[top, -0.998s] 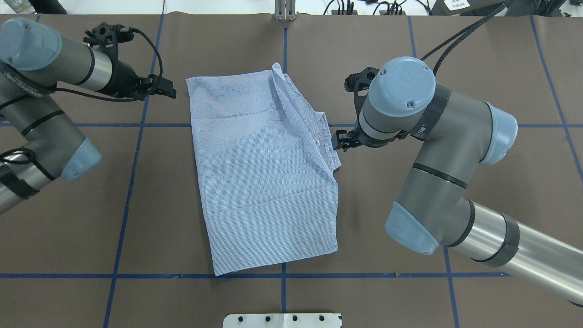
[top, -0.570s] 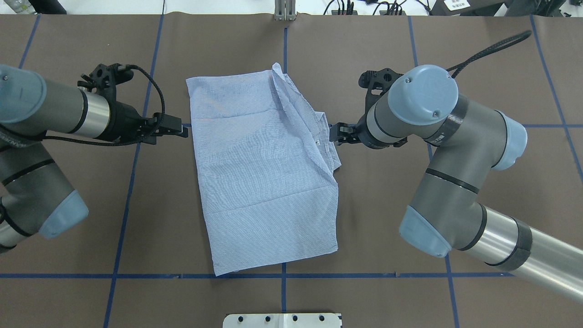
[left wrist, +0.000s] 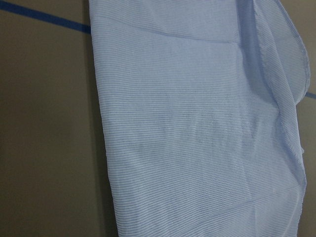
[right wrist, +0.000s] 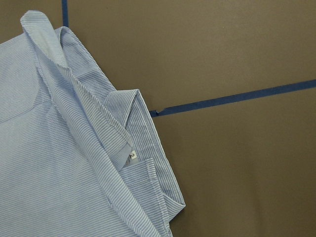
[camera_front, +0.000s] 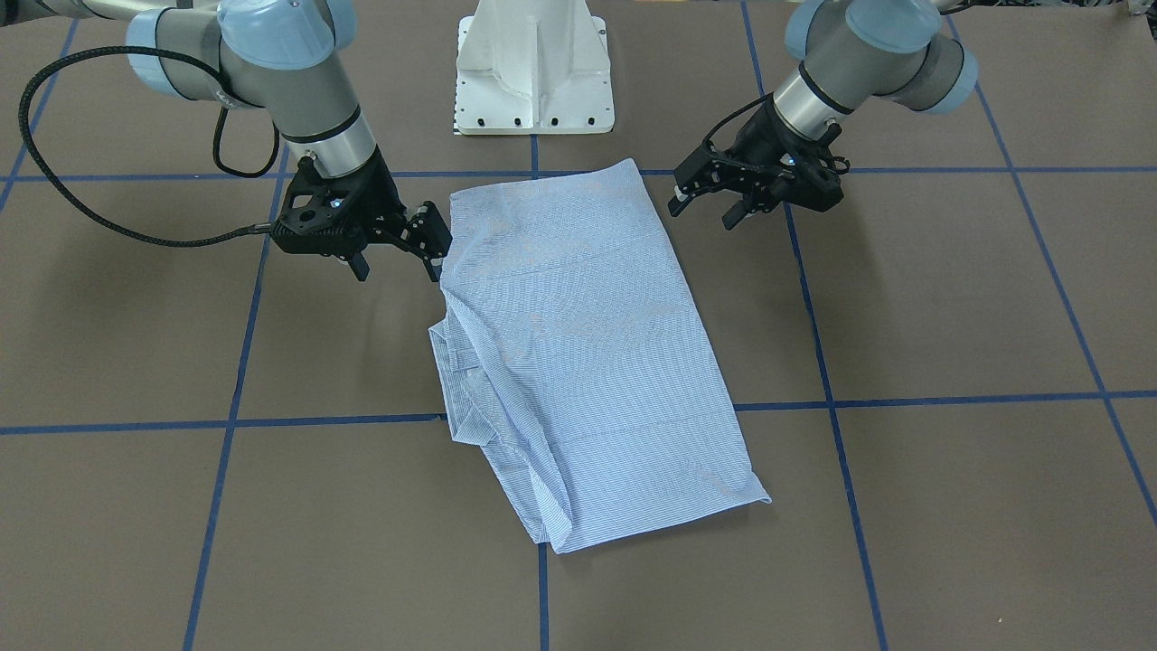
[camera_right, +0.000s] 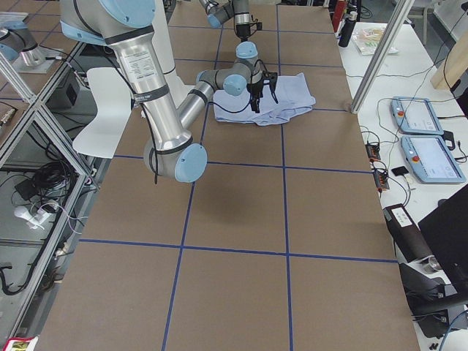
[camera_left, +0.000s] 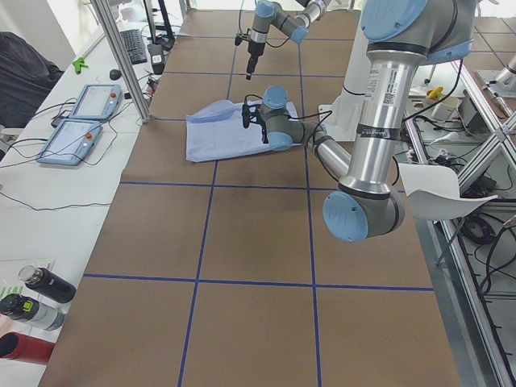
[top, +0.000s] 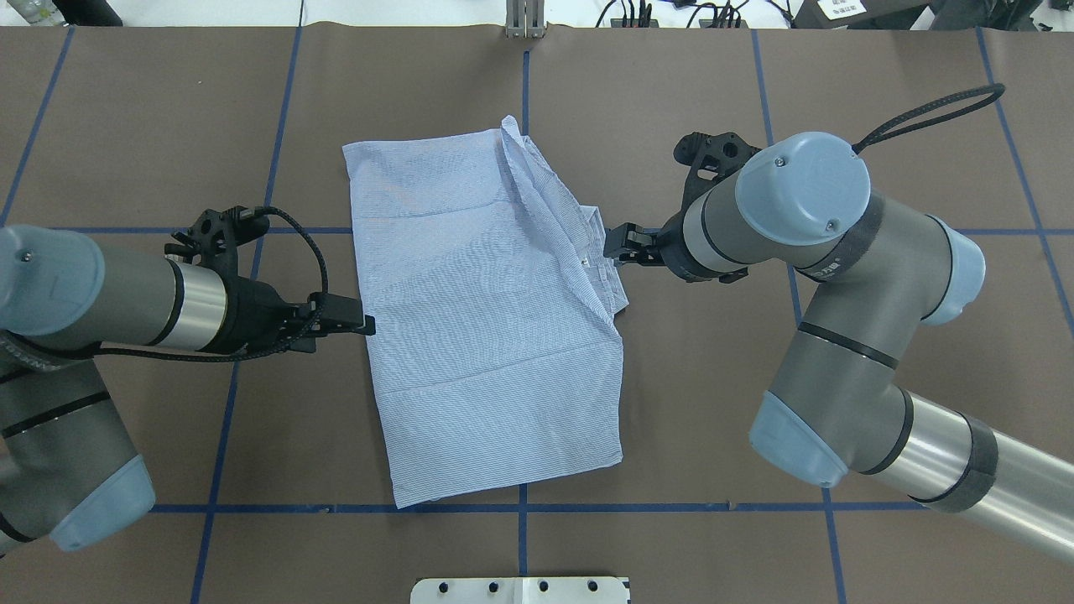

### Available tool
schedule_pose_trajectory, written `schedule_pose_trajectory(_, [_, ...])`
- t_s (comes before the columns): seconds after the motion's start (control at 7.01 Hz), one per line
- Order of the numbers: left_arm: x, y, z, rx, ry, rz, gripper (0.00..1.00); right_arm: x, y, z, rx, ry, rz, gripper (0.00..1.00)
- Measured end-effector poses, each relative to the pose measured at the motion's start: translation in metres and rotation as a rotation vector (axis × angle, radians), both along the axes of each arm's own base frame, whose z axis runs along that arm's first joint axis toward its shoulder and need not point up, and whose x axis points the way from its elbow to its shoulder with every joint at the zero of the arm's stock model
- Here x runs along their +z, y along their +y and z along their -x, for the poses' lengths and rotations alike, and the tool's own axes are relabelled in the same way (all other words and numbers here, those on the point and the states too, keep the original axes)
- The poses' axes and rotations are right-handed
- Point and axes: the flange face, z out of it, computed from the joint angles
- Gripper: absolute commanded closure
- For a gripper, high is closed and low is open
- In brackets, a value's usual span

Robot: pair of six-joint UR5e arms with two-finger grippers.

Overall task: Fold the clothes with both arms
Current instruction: 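Lower the left gripper to the shirt edge nearest it while the right gripper holds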

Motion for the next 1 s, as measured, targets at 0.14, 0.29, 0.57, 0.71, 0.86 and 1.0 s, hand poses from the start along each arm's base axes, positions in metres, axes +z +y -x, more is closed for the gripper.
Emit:
schedule_pose_trajectory(0.14, [0.001, 0.011, -0.009, -0.003, -0.005, 0.012, 0.00, -0.001, 0.001, 0.000, 0.001, -0.003, 0.001, 0.00])
schedule_pose_trajectory(0.29, [0.002, 0.019, -0.016, -0.003, -0.014, 0.024, 0.00, -0.001, 0.002, 0.001, 0.007, -0.007, 0.010, 0.00])
schedule_pose_trajectory(0.57, [0.002, 0.029, -0.025, -0.009, -0.052, 0.044, 0.00, -0.004, 0.006, 0.003, 0.019, -0.019, 0.032, 0.00])
schedule_pose_trajectory(0.71, [0.002, 0.033, -0.029, -0.009, -0.060, 0.050, 0.00, -0.004, 0.008, 0.005, 0.019, -0.022, 0.038, 0.00])
schedule_pose_trajectory(0.86, [0.002, 0.037, -0.032, -0.005, -0.065, 0.053, 0.00, -0.004, 0.010, 0.007, 0.020, -0.024, 0.044, 0.00])
schedule_pose_trajectory(1.0, [0.003, 0.041, -0.036, -0.006, -0.067, 0.059, 0.00, -0.004, 0.011, 0.008, 0.022, -0.026, 0.049, 0.00])
